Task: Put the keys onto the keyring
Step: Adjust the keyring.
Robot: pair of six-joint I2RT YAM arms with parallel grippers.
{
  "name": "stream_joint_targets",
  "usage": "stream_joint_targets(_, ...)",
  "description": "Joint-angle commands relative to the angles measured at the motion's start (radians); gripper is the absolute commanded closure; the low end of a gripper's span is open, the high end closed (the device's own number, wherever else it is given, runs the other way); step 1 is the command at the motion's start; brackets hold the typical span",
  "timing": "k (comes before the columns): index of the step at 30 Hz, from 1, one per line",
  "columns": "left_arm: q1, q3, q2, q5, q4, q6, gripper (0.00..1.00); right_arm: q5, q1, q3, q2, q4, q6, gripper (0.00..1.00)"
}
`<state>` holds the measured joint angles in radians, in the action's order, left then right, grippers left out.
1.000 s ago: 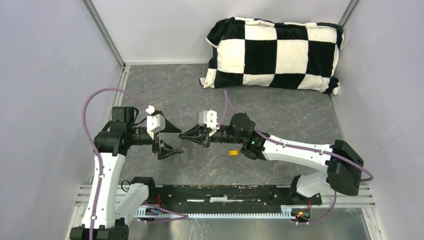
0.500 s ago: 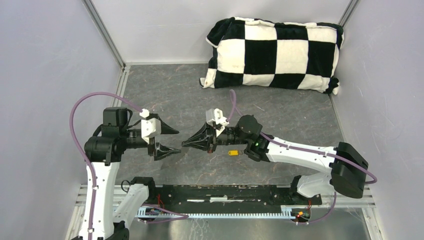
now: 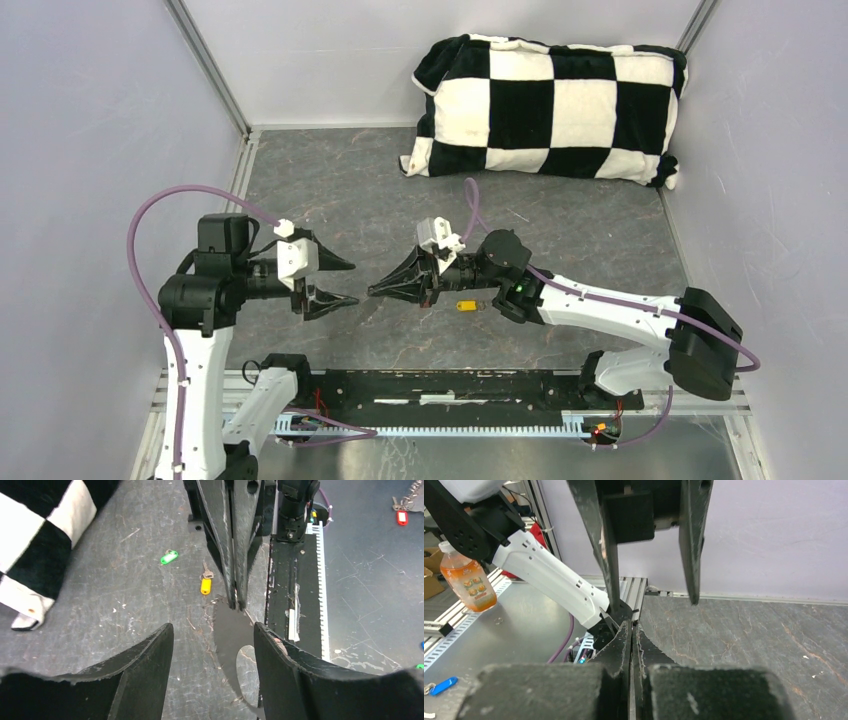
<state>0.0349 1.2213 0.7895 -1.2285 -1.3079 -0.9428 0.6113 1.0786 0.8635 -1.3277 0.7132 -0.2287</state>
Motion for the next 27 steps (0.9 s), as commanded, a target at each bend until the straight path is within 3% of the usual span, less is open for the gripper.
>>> stream_joint_targets(1, 0.0, 0.099, 0.012, -0.02, 0.07, 0.082, 0.33, 0.024, 0.001, 0.028, 0.044, -0.042, 0.056, 1.0)
stream_joint_targets(6, 0.0, 0.106, 0.001, -0.022, 0.102, 0.126, 0.3, 0.018, 0.0, 0.033, 0.051, -0.062, 0.073, 1.0)
stream_joint_targets(16, -0.001, -0.132, -0.083, 0.01, 0.015, -0.047, 0.43, 0.081, -0.001, 0.047, 0.021, 0.057, -0.059, 1.0)
stream_joint_targets(27, 0.0, -0.148, -0.053, -0.167, 0.03, 0.01, 0.49, 0.094, 0.004, 0.118, -0.062, 0.085, -0.105, 0.99)
